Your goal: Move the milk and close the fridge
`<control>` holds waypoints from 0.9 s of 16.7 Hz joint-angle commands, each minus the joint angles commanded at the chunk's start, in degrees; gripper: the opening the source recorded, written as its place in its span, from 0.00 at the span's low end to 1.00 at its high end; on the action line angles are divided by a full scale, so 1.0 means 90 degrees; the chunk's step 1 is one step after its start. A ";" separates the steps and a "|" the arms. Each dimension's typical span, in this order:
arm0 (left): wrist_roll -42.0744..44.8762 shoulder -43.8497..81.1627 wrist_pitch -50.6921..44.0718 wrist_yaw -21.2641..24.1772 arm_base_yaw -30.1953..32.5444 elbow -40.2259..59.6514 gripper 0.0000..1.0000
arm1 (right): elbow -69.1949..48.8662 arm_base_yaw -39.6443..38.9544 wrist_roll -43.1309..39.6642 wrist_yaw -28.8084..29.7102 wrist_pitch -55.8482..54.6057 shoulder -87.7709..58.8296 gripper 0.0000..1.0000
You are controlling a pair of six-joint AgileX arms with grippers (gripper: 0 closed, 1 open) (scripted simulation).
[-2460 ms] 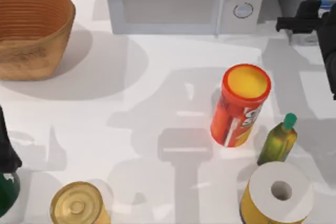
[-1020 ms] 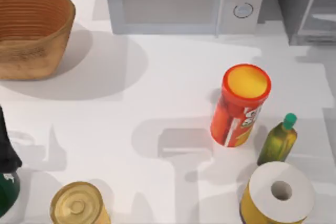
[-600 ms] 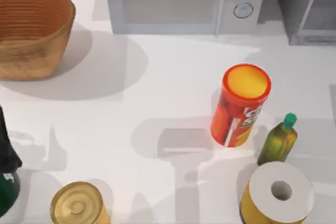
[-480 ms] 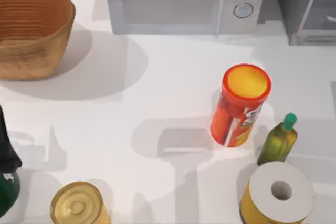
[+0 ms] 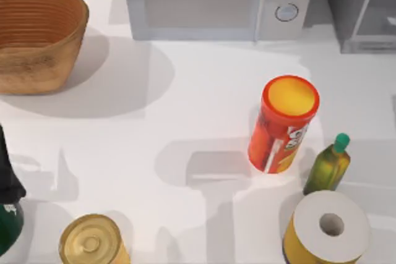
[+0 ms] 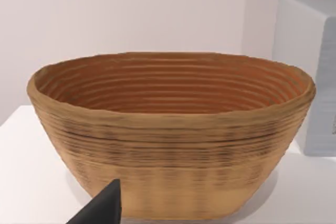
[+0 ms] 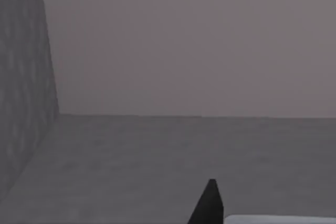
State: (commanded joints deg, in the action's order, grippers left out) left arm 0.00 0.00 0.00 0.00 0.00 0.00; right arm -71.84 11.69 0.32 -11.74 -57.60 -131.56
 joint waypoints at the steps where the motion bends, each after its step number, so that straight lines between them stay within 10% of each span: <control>1: 0.0000 0.0000 0.0000 0.0000 0.0000 0.0000 1.00 | -0.0006 0.0009 -0.0003 -0.0003 0.0002 -0.0007 0.00; 5: 0.0000 0.0000 0.0000 0.0000 0.0000 0.0000 1.00 | -0.0012 0.0019 -0.0005 -0.0006 0.0005 -0.0014 0.00; 15: 0.0000 0.0000 0.0000 0.0000 0.0000 0.0000 1.00 | -0.0012 0.0019 -0.0005 -0.0006 0.0005 -0.0014 0.75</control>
State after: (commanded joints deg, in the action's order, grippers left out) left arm 0.00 0.00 0.00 0.00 0.00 0.00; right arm -71.96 11.86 0.28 -11.79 -57.55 -131.69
